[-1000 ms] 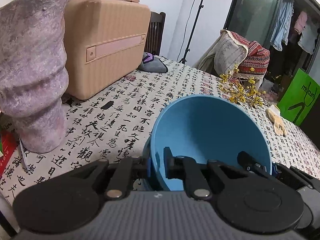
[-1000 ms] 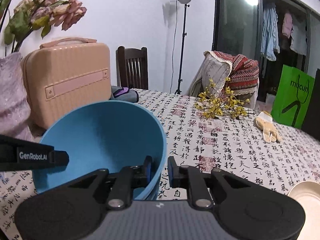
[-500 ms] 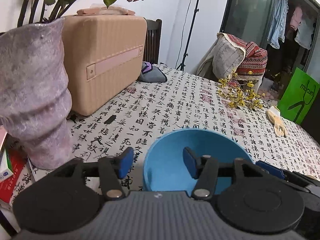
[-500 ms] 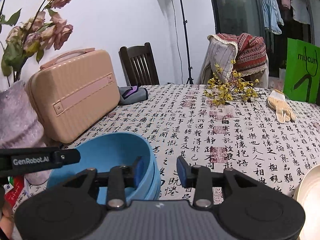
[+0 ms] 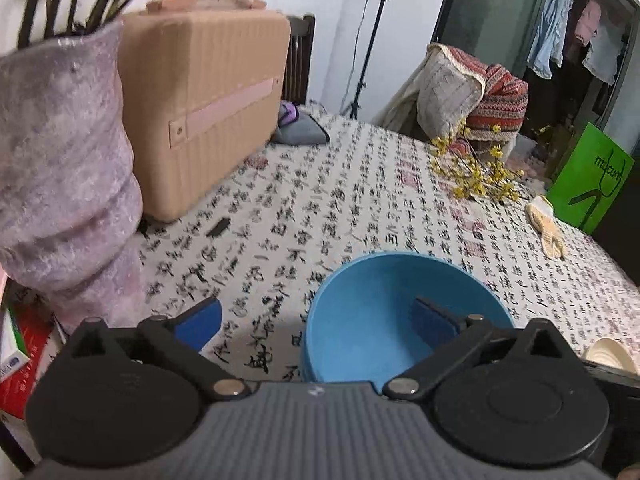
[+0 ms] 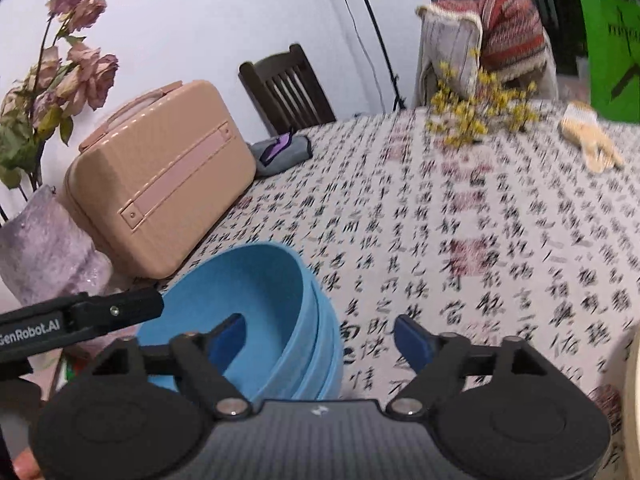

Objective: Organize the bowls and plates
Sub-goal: 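Pull both grippers back from the stacked blue bowls, then lower both open grippers onto the rim of the blue bowl stack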

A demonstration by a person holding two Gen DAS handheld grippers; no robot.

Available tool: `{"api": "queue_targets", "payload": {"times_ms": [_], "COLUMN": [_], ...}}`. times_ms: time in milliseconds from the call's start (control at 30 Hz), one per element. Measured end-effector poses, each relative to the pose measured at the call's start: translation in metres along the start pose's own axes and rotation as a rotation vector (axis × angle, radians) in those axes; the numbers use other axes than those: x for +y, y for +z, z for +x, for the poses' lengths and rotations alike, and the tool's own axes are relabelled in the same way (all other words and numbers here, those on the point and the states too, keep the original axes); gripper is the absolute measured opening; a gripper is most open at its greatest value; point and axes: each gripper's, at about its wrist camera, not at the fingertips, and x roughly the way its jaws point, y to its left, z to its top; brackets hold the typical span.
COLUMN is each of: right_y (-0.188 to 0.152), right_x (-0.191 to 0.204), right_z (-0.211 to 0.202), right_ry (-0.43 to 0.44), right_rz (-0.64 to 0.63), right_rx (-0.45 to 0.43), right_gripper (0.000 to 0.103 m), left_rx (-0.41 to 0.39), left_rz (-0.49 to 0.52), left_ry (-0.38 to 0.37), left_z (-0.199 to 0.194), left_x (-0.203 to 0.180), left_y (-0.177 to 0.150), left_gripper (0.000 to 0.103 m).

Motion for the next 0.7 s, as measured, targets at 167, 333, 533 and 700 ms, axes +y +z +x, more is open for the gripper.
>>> {"api": "queue_targets", "payload": {"times_ms": [167, 333, 533, 700], "right_y": [0.001, 0.002, 0.000, -0.002], "right_x": [-0.006, -0.008, -0.005, -0.006], "right_z": [0.007, 0.012, 0.016, 0.028], "right_ry": [0.027, 0.020, 0.035, 0.047], "right_rz": [0.066, 0.097, 0.098, 0.136], "right_rx": [0.052, 0.096, 0.129, 0.187], "right_gripper": [0.098, 0.100, 0.100, 0.101], "left_rx": [0.071, 0.107, 0.131, 0.164], "left_rz": [-0.037, -0.039, -0.076, -0.091], "left_ry": [-0.033, -0.057, -0.058, -0.067], "left_z": [0.010, 0.018, 0.025, 0.032], "left_x": [0.009, 0.007, 0.012, 0.018], "left_y": [0.006, 0.008, 0.006, 0.005], "left_gripper": [0.103, 0.103, 0.103, 0.103]}}
